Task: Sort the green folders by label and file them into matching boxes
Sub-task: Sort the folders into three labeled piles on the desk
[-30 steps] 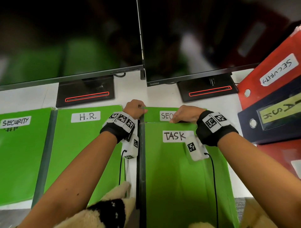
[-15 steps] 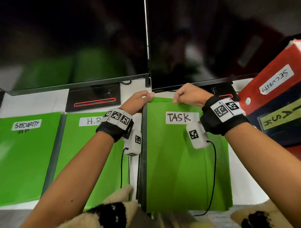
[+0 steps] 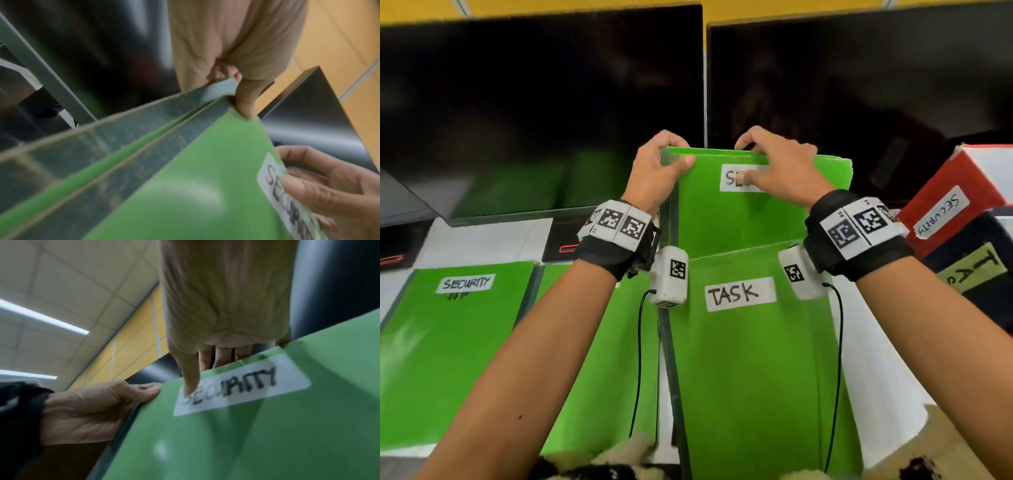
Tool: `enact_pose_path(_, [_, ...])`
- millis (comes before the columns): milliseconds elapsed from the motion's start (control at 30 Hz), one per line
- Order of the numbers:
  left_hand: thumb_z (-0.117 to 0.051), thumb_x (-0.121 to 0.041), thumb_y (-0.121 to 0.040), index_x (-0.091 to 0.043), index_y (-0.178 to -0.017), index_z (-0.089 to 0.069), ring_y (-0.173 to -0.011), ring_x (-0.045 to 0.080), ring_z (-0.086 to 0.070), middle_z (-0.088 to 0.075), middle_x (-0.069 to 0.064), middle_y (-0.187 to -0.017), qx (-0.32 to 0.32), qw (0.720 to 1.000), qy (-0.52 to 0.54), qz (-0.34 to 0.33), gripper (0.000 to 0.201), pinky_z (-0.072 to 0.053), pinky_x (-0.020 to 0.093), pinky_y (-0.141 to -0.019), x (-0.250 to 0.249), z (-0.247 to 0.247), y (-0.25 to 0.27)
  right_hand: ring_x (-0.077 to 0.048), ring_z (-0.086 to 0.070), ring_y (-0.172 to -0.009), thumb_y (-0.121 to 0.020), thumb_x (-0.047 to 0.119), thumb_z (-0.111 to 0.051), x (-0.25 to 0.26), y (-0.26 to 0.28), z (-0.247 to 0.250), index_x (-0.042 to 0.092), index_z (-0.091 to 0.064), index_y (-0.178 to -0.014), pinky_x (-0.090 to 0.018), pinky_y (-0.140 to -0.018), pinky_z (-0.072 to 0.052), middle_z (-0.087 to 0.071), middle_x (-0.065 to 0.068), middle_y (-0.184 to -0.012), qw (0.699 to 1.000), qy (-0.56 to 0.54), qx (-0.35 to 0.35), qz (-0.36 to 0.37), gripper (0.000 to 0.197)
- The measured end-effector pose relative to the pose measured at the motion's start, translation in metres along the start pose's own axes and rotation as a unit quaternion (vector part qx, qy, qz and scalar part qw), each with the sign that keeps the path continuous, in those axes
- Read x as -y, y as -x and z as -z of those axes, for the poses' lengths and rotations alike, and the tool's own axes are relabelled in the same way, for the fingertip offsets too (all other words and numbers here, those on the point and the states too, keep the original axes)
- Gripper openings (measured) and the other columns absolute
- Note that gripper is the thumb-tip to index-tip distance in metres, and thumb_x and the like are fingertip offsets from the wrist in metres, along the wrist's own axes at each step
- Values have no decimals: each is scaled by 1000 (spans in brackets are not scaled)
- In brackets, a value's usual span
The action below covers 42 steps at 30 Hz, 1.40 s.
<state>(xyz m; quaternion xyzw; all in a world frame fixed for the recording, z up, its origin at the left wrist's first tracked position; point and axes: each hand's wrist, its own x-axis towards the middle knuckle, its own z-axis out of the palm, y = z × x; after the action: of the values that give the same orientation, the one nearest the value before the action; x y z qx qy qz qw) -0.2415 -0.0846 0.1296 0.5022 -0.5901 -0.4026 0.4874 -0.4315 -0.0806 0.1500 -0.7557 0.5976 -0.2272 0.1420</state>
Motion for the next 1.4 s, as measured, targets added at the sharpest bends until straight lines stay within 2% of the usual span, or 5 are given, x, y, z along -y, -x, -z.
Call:
enact_pose_path(300, [-60, -7, -87, -12, -105, -54, -86, -5, -63, -62, -9, -97, -21, 997, 69, -32, 19, -50, 12, -78, 5, 3, 25, -11, -43, -101, -85, 32, -60, 16, 17, 15, 17, -64, -94, -38, -102, -18, -56, 11, -95, 977, -38, -191, 82, 18])
enact_pose_path(467, [-54, -1, -89, -13, -99, -58, -86, -1, -65, -64, -5, -97, -35, 993, 114, -8, 16, -51, 16, -83, 16, 13, 31, -19, -36, -118, -81, 51, -57, -12, 31, -1, 18, -49, -124, -37, -99, -28, -41, -5, -129, 915, -118, -372, -104, 55])
enact_pose_path(667, [-58, -8, -88, -9, -115, -52, -102, 11, -59, -61, 2, -112, -22, 993, 111, 27, 27, -50, 25, -93, 18, 4, 33, 3, -55, -83, -91, 24, -54, -20, 31, -8, 17, -39, -116, -15, -77, -44, -53, 10, -96, 815, -461, -321, -142, 30])
enact_pose_path(1067, [-53, -11, -93, -10, -138, -39, -131, 22, -43, -48, 7, -140, -31, 984, -123, 125, 47, -32, 35, -110, 44, -3, 56, -6, -41, -92, -89, -3, -45, -26, 63, -45, 4, -38, -122, 7, -59, -31, -43, 11, -99, 841, -419, -288, -183, 35])
enact_pose_path(1400, [-53, -7, -92, -1, -121, -52, -116, 27, -55, -61, 14, -121, -148, 970, -182, 61, 30, -41, 35, -103, 30, 72, 65, 13, -48, -67, -85, -5, -48, 41, 52, -36, 22, -43, -87, -8, -70, -40, -48, 13, -81, 849, -418, -318, -67, 27])
